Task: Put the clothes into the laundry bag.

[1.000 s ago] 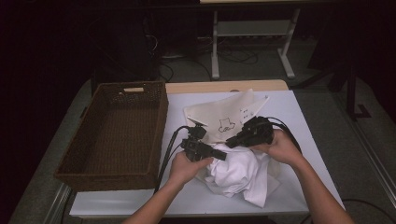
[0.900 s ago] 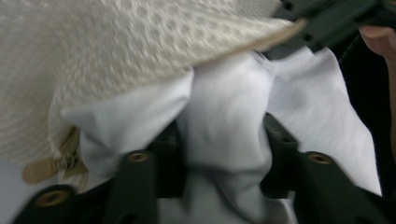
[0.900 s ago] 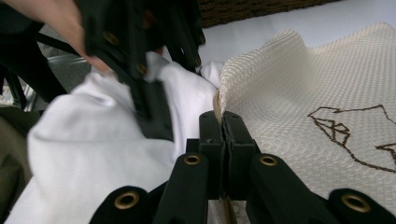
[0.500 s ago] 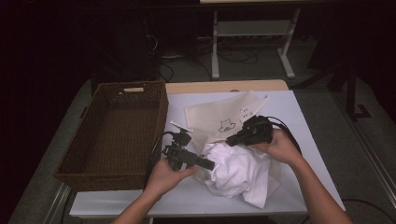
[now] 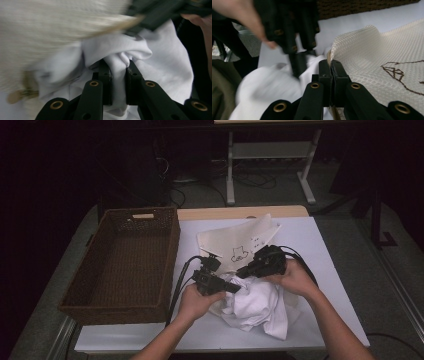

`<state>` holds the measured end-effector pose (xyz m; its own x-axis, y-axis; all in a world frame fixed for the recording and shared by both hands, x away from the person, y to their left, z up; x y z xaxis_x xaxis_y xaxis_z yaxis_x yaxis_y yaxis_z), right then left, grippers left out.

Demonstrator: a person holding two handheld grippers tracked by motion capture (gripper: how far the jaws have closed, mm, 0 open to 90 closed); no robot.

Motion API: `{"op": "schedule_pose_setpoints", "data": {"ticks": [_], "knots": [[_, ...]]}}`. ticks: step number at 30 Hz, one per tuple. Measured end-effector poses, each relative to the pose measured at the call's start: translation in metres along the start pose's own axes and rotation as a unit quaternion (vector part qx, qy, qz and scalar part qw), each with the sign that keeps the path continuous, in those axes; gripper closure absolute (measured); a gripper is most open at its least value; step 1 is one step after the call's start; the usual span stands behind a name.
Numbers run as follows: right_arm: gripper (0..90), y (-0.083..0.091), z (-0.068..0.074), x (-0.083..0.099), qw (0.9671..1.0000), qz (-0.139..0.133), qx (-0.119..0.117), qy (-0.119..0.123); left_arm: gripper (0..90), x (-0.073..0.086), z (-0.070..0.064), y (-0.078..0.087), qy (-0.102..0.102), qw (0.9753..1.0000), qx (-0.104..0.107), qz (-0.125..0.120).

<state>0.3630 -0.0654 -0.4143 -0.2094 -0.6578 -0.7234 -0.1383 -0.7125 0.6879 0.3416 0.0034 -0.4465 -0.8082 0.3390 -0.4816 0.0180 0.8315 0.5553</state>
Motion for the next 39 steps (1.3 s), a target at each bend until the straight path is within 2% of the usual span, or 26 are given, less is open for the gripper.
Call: {"op": "schedule_pose_setpoints", "data": {"ticks": [3, 5, 8, 11, 13, 16, 20, 23, 25, 26, 29, 31, 33, 36, 39], "knots": [[87.4, 0.010, 0.004, -0.001, 1.0000, -0.008, -0.005, 0.000, 79.3, -0.008, 0.011, 0.011, 0.009, 0.9992, -0.016, -0.037], [87.4, 0.013, 0.002, -0.001, 1.0000, -0.008, 0.004, -0.001, 78.8, -0.008, 0.012, 0.010, 0.016, 0.9987, -0.016, -0.046], [87.3, 0.010, -0.003, 0.004, 0.9999, 0.002, 0.009, -0.007, 74.0, -0.005, 0.009, 0.009, 0.012, 0.9990, -0.009, -0.041], [87.3, 0.010, -0.008, 0.008, 0.9998, 0.001, 0.010, -0.016, 59.7, -0.001, 0.006, 0.017, 0.020, 0.9988, -0.003, -0.044], [87.3, 0.009, -0.008, 0.008, 0.9998, 0.002, 0.011, -0.016, 50.7, 0.003, 0.004, 0.025, 0.027, 0.9988, 0.010, -0.039], [87.2, 0.008, -0.010, 0.007, 0.9998, 0.004, 0.014, -0.015, 40.8, 0.009, 0.000, 0.032, 0.023, 0.9993, 0.009, -0.029], [87.3, 0.008, -0.012, 0.008, 0.9997, 0.004, 0.016, -0.018, 34.4, 0.019, -0.007, 0.038, 0.016, 0.9998, 0.009, -0.010], [87.2, 0.007, -0.013, 0.008, 0.9996, 0.004, 0.017, -0.023, 32.5, 0.025, -0.008, 0.028, 0.015, 0.9999, 0.002, 0.007], [87.3, 0.005, -0.013, 0.007, 0.9997, 0.003, 0.015, -0.020, 33.0, 0.025, -0.005, 0.017, 0.018, 0.9997, 0.002, 0.016], [87.2, 0.003, -0.012, 0.006, 0.9997, 0.003, 0.014, -0.020, 36.8, 0.024, -0.002, 0.009, 0.016, 0.9997, 0.001, 0.019], [87.2, 0.001, -0.009, 0.007, 0.9998, 0.007, 0.012, -0.016, 56.0, 0.022, 0.001, -0.007, 0.014, 0.9995, 0.014, 0.024], [87.3, 0.000, -0.007, 0.007, 0.9998, 0.009, 0.010, -0.013, 67.9, 0.017, 0.002, -0.012, -0.001, 0.9999, 0.004, 0.012], [87.3, 0.000, -0.006, 0.006, 0.9999, 0.007, 0.007, -0.012, 75.6, 0.011, 0.000, -0.012, -0.007, 1.0000, 0.002, 0.002], [87.3, 0.003, -0.003, 0.003, 1.0000, -0.001, 0.003, -0.009, 78.7, 0.005, -0.002, -0.005, -0.023, 0.9996, -0.015, -0.006], [87.4, 0.007, 0.003, -0.001, 1.0000, -0.004, -0.002, 0.000, 79.1, -0.001, 0.002, 0.000, -0.010, 0.9996, -0.012, -0.023]]}}
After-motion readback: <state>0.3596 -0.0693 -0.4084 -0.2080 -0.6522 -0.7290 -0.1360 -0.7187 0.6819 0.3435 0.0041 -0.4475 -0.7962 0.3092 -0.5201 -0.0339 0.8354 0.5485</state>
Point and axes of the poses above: each handheld gripper's, and its own axes: y roughly backward along the jaws, x roughly out of its underside, z roughly to its left, the point moved 10 cm from there along -y, roughly forward along the jaws, and after that the axes turned 7 degrees about x, right-handed, at the moved point
